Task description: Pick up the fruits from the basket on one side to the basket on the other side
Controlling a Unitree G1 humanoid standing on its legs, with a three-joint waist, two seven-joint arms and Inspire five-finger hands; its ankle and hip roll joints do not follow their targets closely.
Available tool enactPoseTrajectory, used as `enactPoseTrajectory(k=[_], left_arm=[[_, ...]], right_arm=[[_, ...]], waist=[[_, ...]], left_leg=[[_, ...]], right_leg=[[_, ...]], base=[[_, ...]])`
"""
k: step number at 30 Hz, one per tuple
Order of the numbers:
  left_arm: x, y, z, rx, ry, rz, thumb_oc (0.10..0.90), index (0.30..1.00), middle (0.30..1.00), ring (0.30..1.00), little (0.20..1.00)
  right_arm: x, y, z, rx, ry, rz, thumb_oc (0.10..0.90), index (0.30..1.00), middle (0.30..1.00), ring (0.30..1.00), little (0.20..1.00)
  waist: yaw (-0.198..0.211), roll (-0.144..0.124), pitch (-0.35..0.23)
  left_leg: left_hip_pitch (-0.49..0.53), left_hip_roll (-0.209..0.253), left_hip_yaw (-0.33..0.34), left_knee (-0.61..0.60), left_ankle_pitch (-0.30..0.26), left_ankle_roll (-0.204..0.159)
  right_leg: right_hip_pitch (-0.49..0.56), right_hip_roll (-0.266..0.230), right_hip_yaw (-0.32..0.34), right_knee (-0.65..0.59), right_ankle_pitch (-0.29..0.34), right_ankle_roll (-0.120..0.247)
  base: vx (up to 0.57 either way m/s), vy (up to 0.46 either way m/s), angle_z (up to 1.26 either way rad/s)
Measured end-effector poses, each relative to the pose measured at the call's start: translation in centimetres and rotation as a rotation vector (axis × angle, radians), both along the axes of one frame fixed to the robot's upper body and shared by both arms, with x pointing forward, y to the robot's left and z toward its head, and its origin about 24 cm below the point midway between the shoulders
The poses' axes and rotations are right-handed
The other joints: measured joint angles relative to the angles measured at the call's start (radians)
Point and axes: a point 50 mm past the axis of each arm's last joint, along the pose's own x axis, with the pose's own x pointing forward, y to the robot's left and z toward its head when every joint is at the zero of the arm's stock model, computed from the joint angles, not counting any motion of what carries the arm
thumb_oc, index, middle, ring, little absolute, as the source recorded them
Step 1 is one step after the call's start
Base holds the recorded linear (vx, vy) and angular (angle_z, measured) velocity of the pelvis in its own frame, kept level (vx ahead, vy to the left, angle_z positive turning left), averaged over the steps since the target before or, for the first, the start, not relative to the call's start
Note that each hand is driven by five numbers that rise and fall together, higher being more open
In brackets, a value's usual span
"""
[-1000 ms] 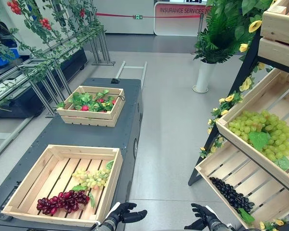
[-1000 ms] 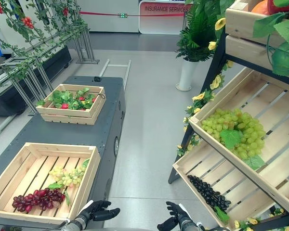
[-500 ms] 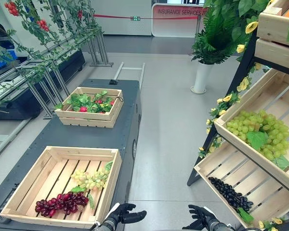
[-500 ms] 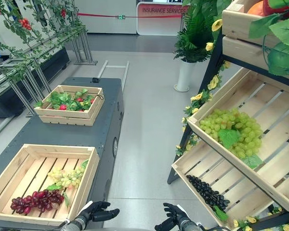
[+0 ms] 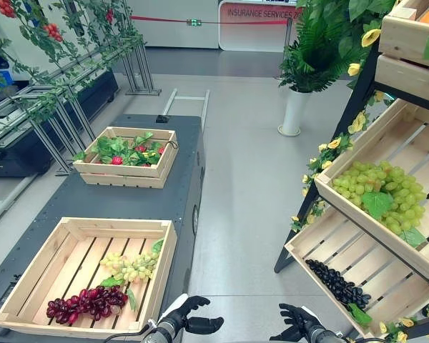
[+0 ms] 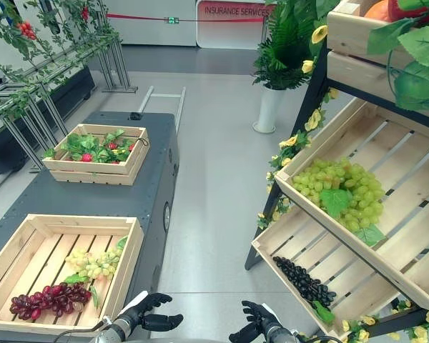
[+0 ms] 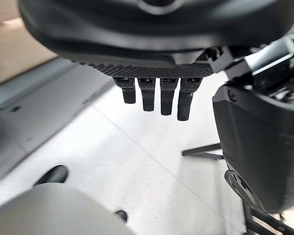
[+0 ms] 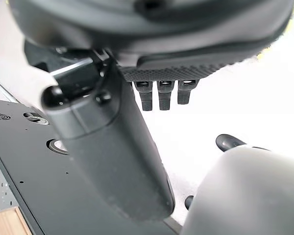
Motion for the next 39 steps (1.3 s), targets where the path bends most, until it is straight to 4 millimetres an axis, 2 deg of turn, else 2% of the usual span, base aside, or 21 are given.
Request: enactPoseTrajectory(k=[6, 9, 11, 14, 17, 20, 25, 27, 29, 32, 34, 37, 39], left_arm=[[3.3, -1.6, 2.8, -0.079, -0.326, 0.016, 0.800, 0.900, 0.900, 0.900, 0.900], [6.1, -1.2, 6.0, -0.104, -0.552, 0.048, 0.800, 0.900, 0.900, 0.900, 0.900], [8.7, -0.1, 9.3, -0.129, -0.715, 0.069, 0.800, 0.900, 0.900, 0.900, 0.900], [11.7, 2.0, 13.1, -0.156, -0.868, 0.155, 0.800, 0.900, 0.900, 0.900, 0.900], [13.5, 4.1, 16.1, -0.111, -0.992, 0.240, 0.800, 0.900, 0.900, 0.900, 0.900], [14.0, 5.9, 17.5, 0.003, -1.062, 0.283, 0.800, 0.900, 0.900, 0.900, 0.900], [14.3, 9.3, 19.2, 0.258, -1.079, 0.230, 0.800, 0.900, 0.900, 0.900, 0.900], [14.4, 10.2, 19.7, 0.302, -1.081, 0.244, 0.800, 0.900, 0.900, 0.900, 0.900], [14.9, 11.2, 20.4, 0.316, -1.100, 0.301, 0.800, 0.900, 0.900, 0.900, 0.900], [16.6, 12.1, 22.3, 0.349, -1.162, 0.363, 0.800, 0.900, 0.900, 0.900, 0.900], [17.7, 12.9, 23.9, 0.393, -1.194, 0.399, 0.800, 0.900, 0.900, 0.900, 0.900], [18.0, 13.9, 24.5, 0.451, -1.195, 0.433, 0.800, 0.900, 0.900, 0.900, 0.900], [18.1, 14.3, 24.9, 0.492, -1.197, 0.429, 0.800, 0.900, 0.900, 0.900, 0.900]], right_arm=[[1.1, -0.2, 0.3, -0.009, -0.019, 0.005, 0.800, 0.900, 0.900, 0.900, 0.900], [1.1, -0.4, 0.3, -0.015, -0.015, 0.005, 0.800, 0.900, 0.900, 0.900, 0.900], [1.2, -0.6, 0.4, -0.022, -0.019, 0.005, 0.800, 0.900, 0.900, 0.900, 0.900], [1.4, -1.2, 0.6, -0.038, -0.023, 0.008, 0.800, 0.900, 0.900, 0.900, 0.900], [1.3, -1.8, 0.6, -0.054, -0.018, 0.005, 0.800, 0.900, 0.900, 0.900, 0.900], [1.3, -2.1, 0.7, -0.062, -0.018, 0.004, 0.800, 0.900, 0.900, 0.900, 0.900], [1.4, -2.3, 0.8, -0.071, -0.030, -0.008, 0.800, 0.900, 0.900, 0.900, 0.900], [1.6, -2.4, 0.9, -0.068, -0.043, -0.026, 0.800, 0.900, 0.900, 0.900, 0.900], [2.6, -2.7, 1.4, -0.062, -0.077, -0.052, 0.800, 0.900, 0.900, 0.900, 0.900], [5.1, -2.9, 2.3, -0.043, -0.142, -0.092, 0.800, 0.900, 0.900, 0.900, 0.900], [6.8, -2.7, 3.1, -0.013, -0.204, -0.127, 0.800, 0.900, 0.900, 0.900, 0.900], [8.3, -2.6, 4.0, 0.004, -0.274, -0.151, 0.800, 0.900, 0.900, 0.900, 0.900], [9.1, -2.5, 4.5, 0.008, -0.317, -0.145, 0.800, 0.900, 0.900, 0.900, 0.900]], waist=[[0.003, 0.021, 0.039], [0.008, 0.029, 0.046], [0.016, 0.040, 0.056], [0.027, 0.065, 0.070], [0.030, 0.081, 0.080], [0.040, 0.087, 0.084], [0.052, 0.082, 0.101], [0.061, 0.078, 0.117], [0.066, 0.073, 0.140], [0.070, 0.058, 0.225], [0.064, 0.037, 0.299], [0.064, 0.016, 0.357], [0.062, 0.012, 0.391]], left_leg=[[-0.021, -0.002, -0.017, 0.000, 0.002, 0.001], [-0.025, -0.003, -0.022, 0.001, 0.003, 0.000], [-0.032, -0.002, -0.044, 0.000, 0.006, -0.001], [-0.038, -0.003, -0.051, 0.000, 0.010, -0.002], [-0.052, -0.004, -0.073, 0.000, 0.016, -0.004], [-0.059, -0.006, -0.085, 0.000, 0.020, -0.006], [-0.068, -0.010, -0.104, 0.001, 0.024, -0.006], [-0.070, -0.013, -0.103, 0.007, 0.025, -0.004], [-0.114, -0.015, -0.095, 0.020, 0.032, -0.001], [-0.163, -0.021, -0.093, 0.070, 0.033, 0.000], [-0.188, -0.025, -0.062, 0.123, 0.026, 0.008], [-0.221, -0.040, -0.043, 0.204, -0.009, 0.017], [-0.257, -0.048, -0.041, 0.271, -0.038, 0.016]], right_leg=[[-0.013, -0.001, -0.009, 0.000, 0.003, 0.002], [-0.012, 0.000, -0.021, 0.002, 0.001, 0.000], [-0.012, -0.001, -0.039, 0.003, 0.000, -0.001], [-0.013, -0.004, -0.052, 0.002, 0.000, -0.001], [-0.016, -0.005, -0.082, 0.000, -0.002, -0.001], [-0.016, -0.005, -0.096, 0.000, -0.005, -0.002], [-0.015, -0.007, -0.118, 0.003, -0.009, -0.001], [-0.018, -0.010, -0.119, 0.004, -0.008, 0.000], [-0.067, -0.016, -0.121, 0.033, -0.012, 0.002], [-0.119, -0.027, -0.124, 0.104, -0.030, 0.001], [-0.157, -0.045, -0.124, 0.199, -0.069, 0.002], [-0.218, -0.081, -0.118, 0.339, -0.130, 0.003], [-0.257, -0.099, -0.113, 0.419, -0.166, 0.001]], base=[[-0.01, 0.005, 0.04], [0.01, 0.023, 0.12], [-0.02, 0.034, 0.16], [-0.03, 0.068, 0.12], [0.03, 0.045, 0.23], [0.06, 0.037, 0.16], [0.07, 0.061, 0.13], [-0.09, 0.124, 0.00], [-0.15, 0.086, 0.04], [-0.07, 0.077, 0.11], [-0.03, 0.098, 0.14], [-0.04, 0.119, -0.05], [-0.08, 0.106, 0.05]])
